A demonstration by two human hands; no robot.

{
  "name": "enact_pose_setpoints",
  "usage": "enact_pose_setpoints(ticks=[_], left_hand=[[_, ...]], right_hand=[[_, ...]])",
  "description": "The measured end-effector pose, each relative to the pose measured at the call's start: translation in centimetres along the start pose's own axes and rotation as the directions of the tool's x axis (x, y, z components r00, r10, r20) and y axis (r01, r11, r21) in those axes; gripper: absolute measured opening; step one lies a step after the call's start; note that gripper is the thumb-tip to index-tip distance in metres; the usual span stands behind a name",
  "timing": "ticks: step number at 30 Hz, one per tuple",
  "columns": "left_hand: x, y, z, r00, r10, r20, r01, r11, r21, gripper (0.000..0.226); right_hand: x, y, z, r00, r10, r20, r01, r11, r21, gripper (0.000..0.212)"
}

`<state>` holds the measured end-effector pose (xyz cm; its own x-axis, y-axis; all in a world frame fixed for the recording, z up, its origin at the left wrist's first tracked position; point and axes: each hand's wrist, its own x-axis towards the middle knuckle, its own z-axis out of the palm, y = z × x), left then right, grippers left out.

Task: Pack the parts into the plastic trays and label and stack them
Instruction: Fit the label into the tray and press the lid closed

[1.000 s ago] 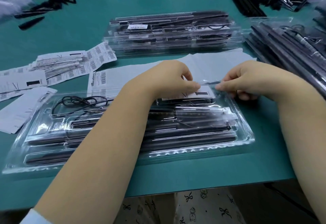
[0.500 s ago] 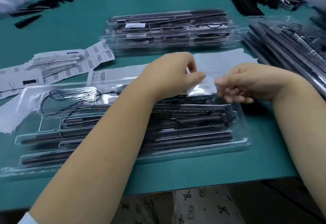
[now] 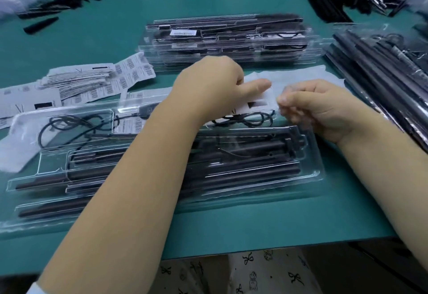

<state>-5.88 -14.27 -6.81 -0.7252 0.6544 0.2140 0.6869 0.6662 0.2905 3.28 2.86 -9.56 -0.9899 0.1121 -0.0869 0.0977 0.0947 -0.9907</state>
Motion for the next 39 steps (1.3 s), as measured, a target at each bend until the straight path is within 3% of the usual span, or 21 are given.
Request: enact_pose_setpoints(ticks=[7, 14, 16, 18, 22, 26, 29, 31, 36, 37, 39], left_hand=[[0.3, -0.3, -0.2, 0.998, 0.029, -0.059, -0.025, 0.998, 0.062, 0.061], [0.6, -0.3, -0.1, 0.999, -0.005, -0.047, 0.011, 0.991, 0.132, 0.062], [0.4, -1.6, -1.3, 0.995, -0.092, 0.027, 0.089, 0.993, 0.079, 0.063], [-0.3, -4.3, -3.0, 0.958, -0.207, 0.201, 0.219, 0.975, -0.040, 0.064], [-2.1, -8.9, -4.9, 0.897, -0.183, 0.402, 0.293, 0.927, -0.233, 0.044], [-2.6, -10.2, -5.0, 0.898, -0.157, 0.411, 0.325, 0.865, -0.382, 0.042], [-3.1, -11.0, -5.1, 0.892, -0.181, 0.415, 0.321, 0.899, -0.298, 0.031], [-3.3, -11.3, -5.0, 0.914, -0.218, 0.342, 0.307, 0.923, -0.232, 0.024], [-3.6, -11.0, -4.6, 0.952, -0.212, 0.219, 0.269, 0.922, -0.277, 0.025], [-3.6, -11.0, -4.7, 0.947, -0.236, 0.219, 0.287, 0.928, -0.238, 0.030], [-3.6, -11.2, -5.3, 0.891, -0.355, 0.282, 0.399, 0.909, -0.119, 0.062]], right_hand=[[0.7, -0.2, 0.7, 0.991, 0.134, -0.010, -0.133, 0.988, 0.079, 0.025], [1.1, 0.7, 2.4, 0.954, 0.015, -0.299, -0.014, 1.000, 0.004, 0.043], [1.3, 0.7, 2.0, 0.943, 0.024, -0.331, -0.026, 1.000, 0.000, 0.042], [1.4, 0.5, 0.7, 0.924, 0.043, -0.381, -0.055, 0.998, -0.021, 0.039], [1.6, 0.1, -1.5, 0.913, 0.092, -0.398, -0.131, 0.989, -0.072, 0.036], [1.5, 0.3, -1.9, 0.922, 0.100, -0.375, -0.150, 0.983, -0.108, 0.036], [1.3, 0.3, -2.1, 0.919, 0.122, -0.375, -0.187, 0.972, -0.142, 0.039], [1.3, 0.1, -2.3, 0.917, 0.138, -0.375, -0.209, 0.966, -0.155, 0.042], [1.2, -0.2, -2.4, 0.919, 0.161, -0.360, -0.214, 0.970, -0.112, 0.043], [1.1, -0.3, -2.3, 0.921, 0.169, -0.352, -0.217, 0.971, -0.101, 0.040], [0.8, -0.5, -2.4, 0.914, 0.183, -0.362, -0.217, 0.974, -0.057, 0.037]])
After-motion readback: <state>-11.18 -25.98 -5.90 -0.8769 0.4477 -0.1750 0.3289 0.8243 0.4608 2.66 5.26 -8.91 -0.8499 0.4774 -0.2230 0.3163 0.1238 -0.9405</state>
